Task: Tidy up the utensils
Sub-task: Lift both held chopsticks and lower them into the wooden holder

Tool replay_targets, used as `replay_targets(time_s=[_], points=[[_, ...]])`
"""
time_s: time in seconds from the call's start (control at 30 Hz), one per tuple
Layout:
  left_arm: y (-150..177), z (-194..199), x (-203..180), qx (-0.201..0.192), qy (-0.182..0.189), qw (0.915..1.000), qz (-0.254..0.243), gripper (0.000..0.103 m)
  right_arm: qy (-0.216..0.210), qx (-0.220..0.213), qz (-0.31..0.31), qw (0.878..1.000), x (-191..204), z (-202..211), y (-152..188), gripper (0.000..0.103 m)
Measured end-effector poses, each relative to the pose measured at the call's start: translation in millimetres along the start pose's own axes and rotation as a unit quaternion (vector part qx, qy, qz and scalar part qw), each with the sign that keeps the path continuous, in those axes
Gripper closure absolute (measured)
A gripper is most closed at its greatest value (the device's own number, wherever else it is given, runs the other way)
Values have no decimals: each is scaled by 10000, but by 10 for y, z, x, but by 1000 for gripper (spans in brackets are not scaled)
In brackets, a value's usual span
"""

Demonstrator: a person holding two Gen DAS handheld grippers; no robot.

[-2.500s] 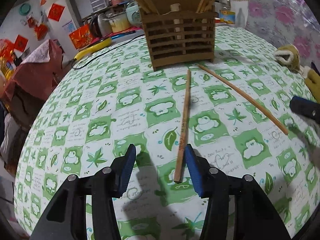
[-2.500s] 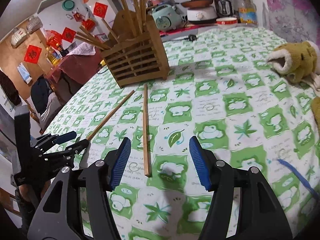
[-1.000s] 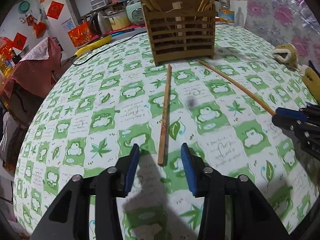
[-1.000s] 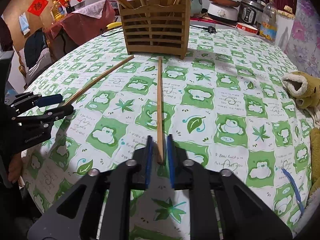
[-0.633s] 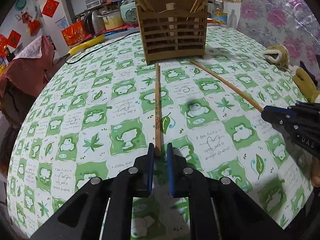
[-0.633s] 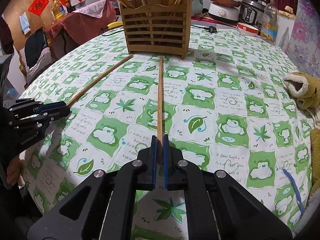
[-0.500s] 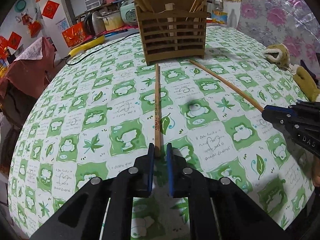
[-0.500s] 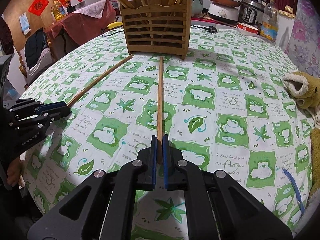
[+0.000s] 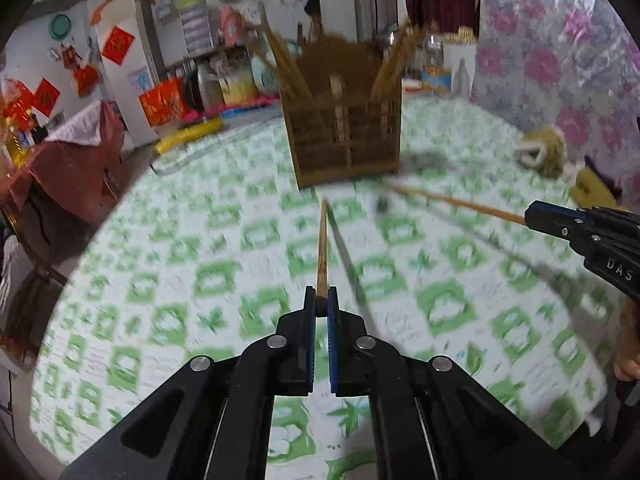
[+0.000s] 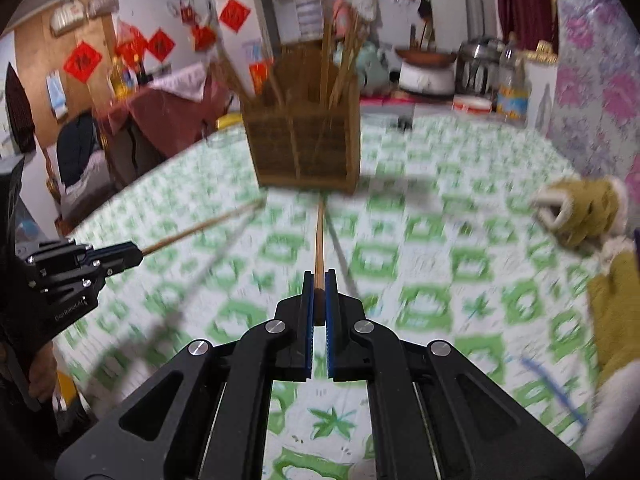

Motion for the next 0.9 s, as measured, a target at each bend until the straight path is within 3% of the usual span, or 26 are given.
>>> replay_targets(time_s=[0.23, 0.9], points=[[-589, 279, 70, -545, -43, 9984, 174, 97, 31, -702, 86, 9975, 106, 274, -604, 97], [-1829, 375, -7, -1280, 251, 9913, 185, 97, -158, -1413, 66, 9898, 212, 139, -1671, 97]])
Point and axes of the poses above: each gripper's, at about its wrist camera, not at the fingertips, and z roughly against the way its jaws point, x to its left, y to its underside, the point moved 6 cm from there along -z, roughly the way its jaws point, and after that the axes turned 8 degrees about -x, right-handed, at the moved point
